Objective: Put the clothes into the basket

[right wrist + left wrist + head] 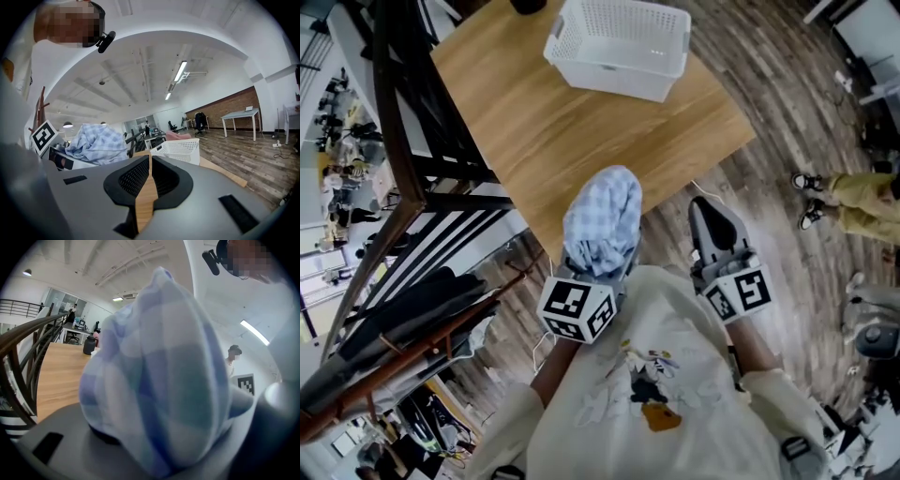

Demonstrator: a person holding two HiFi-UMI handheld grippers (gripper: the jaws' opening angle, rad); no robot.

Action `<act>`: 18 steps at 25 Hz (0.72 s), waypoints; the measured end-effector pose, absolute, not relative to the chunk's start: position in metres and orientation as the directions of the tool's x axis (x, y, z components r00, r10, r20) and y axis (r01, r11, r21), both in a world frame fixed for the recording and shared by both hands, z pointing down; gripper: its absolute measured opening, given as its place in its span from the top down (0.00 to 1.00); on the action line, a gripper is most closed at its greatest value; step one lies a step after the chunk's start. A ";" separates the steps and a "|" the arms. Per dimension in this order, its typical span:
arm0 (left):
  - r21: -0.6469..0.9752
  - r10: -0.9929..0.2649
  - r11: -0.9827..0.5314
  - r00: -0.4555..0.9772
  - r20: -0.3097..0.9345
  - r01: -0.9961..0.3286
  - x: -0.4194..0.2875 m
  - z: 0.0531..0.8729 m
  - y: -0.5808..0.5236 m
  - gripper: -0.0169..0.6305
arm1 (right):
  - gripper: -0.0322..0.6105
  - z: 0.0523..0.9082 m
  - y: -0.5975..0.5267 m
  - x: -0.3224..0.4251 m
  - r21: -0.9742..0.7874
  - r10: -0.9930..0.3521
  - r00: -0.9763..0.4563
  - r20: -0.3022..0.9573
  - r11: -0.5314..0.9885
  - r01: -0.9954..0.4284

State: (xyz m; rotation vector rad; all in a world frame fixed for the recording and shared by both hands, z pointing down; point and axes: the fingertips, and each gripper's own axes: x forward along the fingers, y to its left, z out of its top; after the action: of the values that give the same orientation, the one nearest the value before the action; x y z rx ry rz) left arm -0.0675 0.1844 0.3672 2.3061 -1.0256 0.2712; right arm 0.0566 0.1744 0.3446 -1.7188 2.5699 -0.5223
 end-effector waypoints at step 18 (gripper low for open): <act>0.468 -0.555 -0.549 0.721 0.416 -0.693 -0.079 0.369 0.104 0.58 | 0.90 0.356 0.102 0.021 -0.297 -0.880 -0.417 0.228 0.345 -0.891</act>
State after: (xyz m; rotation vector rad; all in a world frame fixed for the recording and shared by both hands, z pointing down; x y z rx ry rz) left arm -0.0794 0.1042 0.3687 2.3027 -0.9420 0.2900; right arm 0.0209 0.1021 0.3562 -1.7111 2.5989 -0.6029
